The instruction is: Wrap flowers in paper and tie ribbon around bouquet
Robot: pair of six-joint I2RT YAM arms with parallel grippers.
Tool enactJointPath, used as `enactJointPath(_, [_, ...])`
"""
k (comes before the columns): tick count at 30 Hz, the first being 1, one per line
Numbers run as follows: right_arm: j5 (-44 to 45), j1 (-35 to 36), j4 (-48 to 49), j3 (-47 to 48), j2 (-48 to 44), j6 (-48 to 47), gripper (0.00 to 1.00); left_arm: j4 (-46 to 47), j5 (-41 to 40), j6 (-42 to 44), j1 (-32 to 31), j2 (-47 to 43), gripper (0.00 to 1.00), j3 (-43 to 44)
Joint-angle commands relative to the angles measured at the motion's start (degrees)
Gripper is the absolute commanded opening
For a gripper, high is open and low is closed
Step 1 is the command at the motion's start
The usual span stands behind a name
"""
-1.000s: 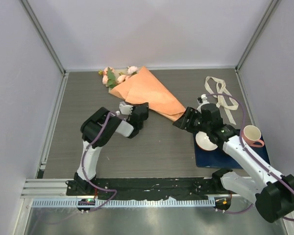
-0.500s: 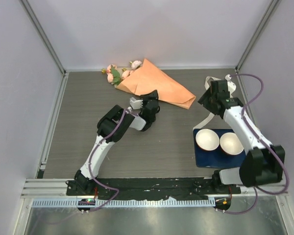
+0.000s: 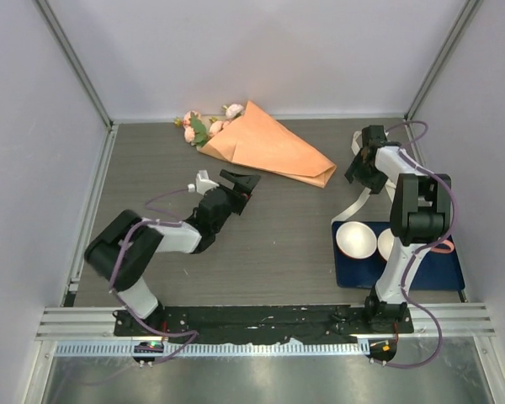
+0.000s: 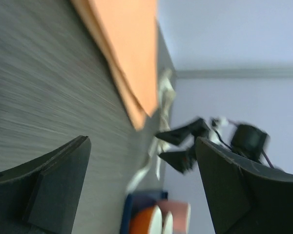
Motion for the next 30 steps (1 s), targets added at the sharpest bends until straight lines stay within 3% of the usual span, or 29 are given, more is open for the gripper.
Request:
enactJointPath(1, [5.36,0.59,-4.45,-1.33,-1.7,0.21,0.71,-10.29,14.97,13.54,-0.1,-15.33,0.92,-1.6])
enactJointPath(4, [6.61,1.56,-3.59,-5.81,-2.84,1.18,0.7,-26.03,18.34,21.45,-0.28,-23.87,0.92,2.0])
enactJointPath(6, [4.76,1.73,-1.48,-8.97,-2.94,1.71,0.67,-31.79,22.12,26.38,-0.37,-27.93,0.92,3.59])
enactJointPath(9, [2.65,2.17,0.55,-11.0,-2.23,2.5,0.51,-42.42,21.51,31.38,-0.37,-35.93,0.92,4.82])
enactJointPath(13, [4.13,4.2,1.43,-10.66,-3.71,3.21,0.15,-56.19,19.85,35.52,-0.19,-44.64,0.92,6.49])
enactJointPath(16, [6.25,4.2,1.96,-6.71,-7.66,1.28,0.0,-66.74,16.86,37.37,-0.1,-48.25,0.92,9.3])
enactJointPath(21, [2.21,9.89,7.31,0.5,-17.07,-2.59,0.0,-78.99,9.05,38.17,1.12,-52.64,1.0,13.07])
enactJointPath(24, [2.49,24.02,8.03,12.42,-15.78,-4.62,0.0,-87.41,8.76,38.26,7.52,-53.79,1.0,15.8])
enactJointPath(26, [-3.39,33.75,5.65,27.04,-10.53,-2.0,0.0,-91.47,14.63,37.03,17.0,-53.79,1.0,19.04])
enactJointPath(28, [-13.72,39.33,7.92,35.36,-7.96,-0.23,0.0,-97.1,17.9,36.94,25.07,-54.75,1.0,21.07])
enactJointPath(30, [-9.78,44.43,5.67,42.77,-6.81,2.4,0.0,-99.74,18.26,37.29,28.1,-56.51,1.0,22.49])
